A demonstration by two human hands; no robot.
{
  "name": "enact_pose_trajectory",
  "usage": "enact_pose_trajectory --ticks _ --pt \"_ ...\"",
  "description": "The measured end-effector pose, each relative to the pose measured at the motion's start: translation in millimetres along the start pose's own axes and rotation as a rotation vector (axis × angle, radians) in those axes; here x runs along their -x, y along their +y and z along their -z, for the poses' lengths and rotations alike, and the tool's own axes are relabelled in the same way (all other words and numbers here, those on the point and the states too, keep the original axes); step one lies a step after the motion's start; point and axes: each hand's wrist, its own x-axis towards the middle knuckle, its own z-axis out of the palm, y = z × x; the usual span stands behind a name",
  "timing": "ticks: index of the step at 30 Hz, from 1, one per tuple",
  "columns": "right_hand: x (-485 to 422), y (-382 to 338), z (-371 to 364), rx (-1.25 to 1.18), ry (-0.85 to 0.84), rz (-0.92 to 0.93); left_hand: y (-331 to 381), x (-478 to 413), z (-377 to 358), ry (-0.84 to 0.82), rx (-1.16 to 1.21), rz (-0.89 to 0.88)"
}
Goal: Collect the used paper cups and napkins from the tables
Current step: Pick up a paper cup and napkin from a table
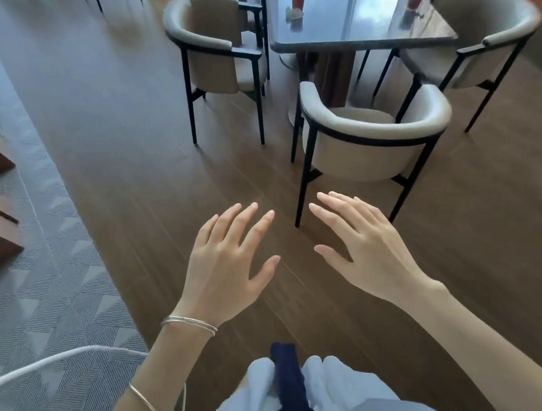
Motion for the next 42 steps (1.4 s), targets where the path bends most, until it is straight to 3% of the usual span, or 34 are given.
enact_pose_trajectory --ticks 14,25,33,42 --pt "-150.0 70.4 -75.1 0.004 -0.027 -0.108 -115.5 -166.6 -48.6 -0.046 0.026 -0.123" --pt "-333.8 122.8 -93.0 0.047 0.097 -0.197 -233.2 -350.3 -46.1 -0.012 0.023 -0.241" --pt "-407.8 170.9 -130.2 0.019 0.047 -0.240 -275.6 -432.8 -78.6 -0.043 0.049 -0.243" --pt "-513.7 276.7 -150.8 0.026 0.028 -0.218 -301.1 -567.9 -111.6 -0.087 0.035 -0.234"
